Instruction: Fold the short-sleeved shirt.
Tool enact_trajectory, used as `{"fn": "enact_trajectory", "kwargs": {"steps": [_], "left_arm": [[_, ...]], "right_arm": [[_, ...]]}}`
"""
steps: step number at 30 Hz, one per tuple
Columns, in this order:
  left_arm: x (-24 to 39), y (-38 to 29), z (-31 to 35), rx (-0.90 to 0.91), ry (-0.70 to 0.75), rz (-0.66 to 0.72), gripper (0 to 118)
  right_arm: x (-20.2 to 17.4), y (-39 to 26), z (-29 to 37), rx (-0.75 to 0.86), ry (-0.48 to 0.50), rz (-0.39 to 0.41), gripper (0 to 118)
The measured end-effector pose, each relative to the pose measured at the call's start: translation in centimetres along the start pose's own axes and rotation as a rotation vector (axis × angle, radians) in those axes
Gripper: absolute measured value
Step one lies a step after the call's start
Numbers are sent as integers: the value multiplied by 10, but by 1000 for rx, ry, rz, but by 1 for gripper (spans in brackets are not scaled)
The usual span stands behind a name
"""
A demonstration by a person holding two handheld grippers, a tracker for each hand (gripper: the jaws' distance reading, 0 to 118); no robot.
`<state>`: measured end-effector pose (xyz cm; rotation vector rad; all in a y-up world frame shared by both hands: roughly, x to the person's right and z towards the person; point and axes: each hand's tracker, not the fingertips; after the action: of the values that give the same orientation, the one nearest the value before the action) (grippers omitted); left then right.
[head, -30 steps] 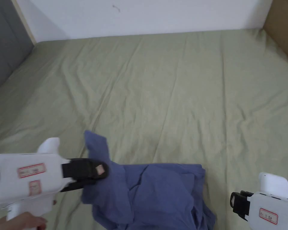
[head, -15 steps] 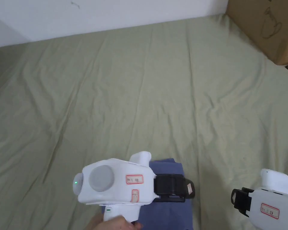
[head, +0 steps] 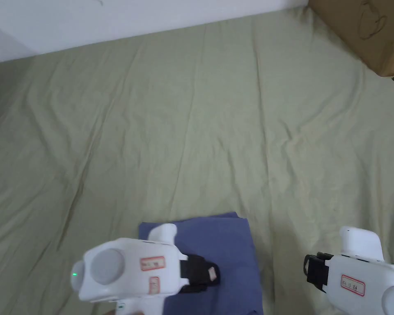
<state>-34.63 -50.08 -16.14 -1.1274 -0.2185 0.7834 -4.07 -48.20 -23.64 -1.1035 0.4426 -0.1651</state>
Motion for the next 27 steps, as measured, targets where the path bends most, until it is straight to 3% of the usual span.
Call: {"fn": "enact_trajectory", "kwargs": {"steps": [8,15,19,27], "left_arm": [[50,-3,-73,-118,-31,-106,0],[52,-8,-35,-46,-117,-135,0],[8,-10,35,106,-156,-44,0],[-108,-46,129,292,-23,153,0]], "right_arm": [[6,0,7,7,-23,0,0],[-1,3,13,11,-37,29,0],[-26,10,14,19,-5,112,0],[-118,16,-18,-39,128,340,0]]}}
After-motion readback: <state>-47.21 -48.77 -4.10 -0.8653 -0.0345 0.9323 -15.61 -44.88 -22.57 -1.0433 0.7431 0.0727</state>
